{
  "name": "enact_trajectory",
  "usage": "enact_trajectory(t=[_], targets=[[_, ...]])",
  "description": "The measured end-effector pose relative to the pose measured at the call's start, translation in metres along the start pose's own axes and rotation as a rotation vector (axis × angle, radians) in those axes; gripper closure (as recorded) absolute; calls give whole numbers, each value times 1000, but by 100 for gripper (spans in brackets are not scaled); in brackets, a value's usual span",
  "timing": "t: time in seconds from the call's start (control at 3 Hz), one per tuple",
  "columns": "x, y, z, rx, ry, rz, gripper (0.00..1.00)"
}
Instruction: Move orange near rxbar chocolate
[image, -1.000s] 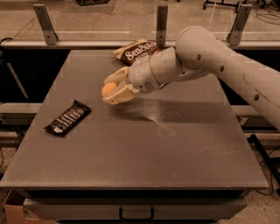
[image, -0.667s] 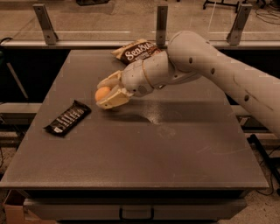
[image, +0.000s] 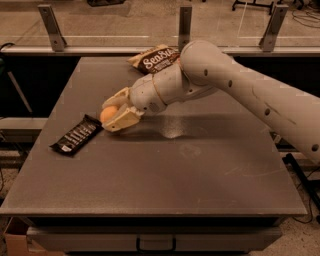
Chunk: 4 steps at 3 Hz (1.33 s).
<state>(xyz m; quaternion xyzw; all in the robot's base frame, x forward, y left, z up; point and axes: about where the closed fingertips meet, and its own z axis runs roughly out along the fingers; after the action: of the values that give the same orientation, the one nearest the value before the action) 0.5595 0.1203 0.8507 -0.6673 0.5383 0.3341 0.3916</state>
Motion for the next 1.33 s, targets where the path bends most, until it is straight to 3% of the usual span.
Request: enact_trajectory(t=[0.67,1.0,1.33], targets=[[3,3,2,2,11,11,11],[2,3,0,5,17,14,0],[-17,7,-23,40,10,10,0]])
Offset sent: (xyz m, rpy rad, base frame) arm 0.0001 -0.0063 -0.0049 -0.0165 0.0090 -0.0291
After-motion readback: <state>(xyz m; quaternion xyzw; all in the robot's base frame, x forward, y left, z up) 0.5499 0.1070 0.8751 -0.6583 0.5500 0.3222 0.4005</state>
